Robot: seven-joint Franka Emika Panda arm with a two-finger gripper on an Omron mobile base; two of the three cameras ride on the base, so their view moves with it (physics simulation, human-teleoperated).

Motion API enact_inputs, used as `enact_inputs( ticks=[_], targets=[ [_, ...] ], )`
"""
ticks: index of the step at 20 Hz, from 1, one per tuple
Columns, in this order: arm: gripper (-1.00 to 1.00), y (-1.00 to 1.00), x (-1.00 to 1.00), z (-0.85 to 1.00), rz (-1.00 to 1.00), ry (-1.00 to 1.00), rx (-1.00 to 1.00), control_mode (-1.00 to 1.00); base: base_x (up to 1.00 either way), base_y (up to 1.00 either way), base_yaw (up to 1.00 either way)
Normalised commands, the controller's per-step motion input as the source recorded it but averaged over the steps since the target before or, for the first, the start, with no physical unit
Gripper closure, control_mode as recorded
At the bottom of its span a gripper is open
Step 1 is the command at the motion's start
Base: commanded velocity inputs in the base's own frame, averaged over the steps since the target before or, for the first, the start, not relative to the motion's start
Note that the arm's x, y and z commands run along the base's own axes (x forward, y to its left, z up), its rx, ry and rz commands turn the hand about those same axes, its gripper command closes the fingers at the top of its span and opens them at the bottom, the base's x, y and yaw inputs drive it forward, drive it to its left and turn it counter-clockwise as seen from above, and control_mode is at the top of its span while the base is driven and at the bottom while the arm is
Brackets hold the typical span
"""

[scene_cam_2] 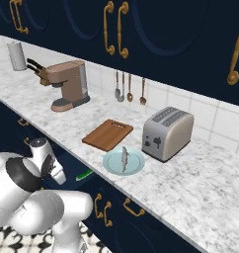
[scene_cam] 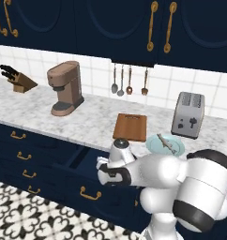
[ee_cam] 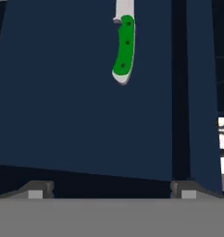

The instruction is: Pick up the knife from the drawer and place it on the cutting board. Then place the meat from the plate to the cutting board.

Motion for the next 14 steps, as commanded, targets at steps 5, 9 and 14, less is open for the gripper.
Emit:
enact_inputs(
  ticks=[5,9,14],
  targets=[
    [-1.00,0.39,-0.17,-0.11,-0.01,0.01,0.04,-1.00,0.00,0.00,0.00],
    [-1.00,0.61,-0.35,-0.12,0.00,0.12,0.01,-1.00,0.00,0.00,0.00],
    [-1.00,0.56,-0.58,-0.23,0.00,0.15,0.02,-1.00,0.00,0.00,0.00]
  ],
)
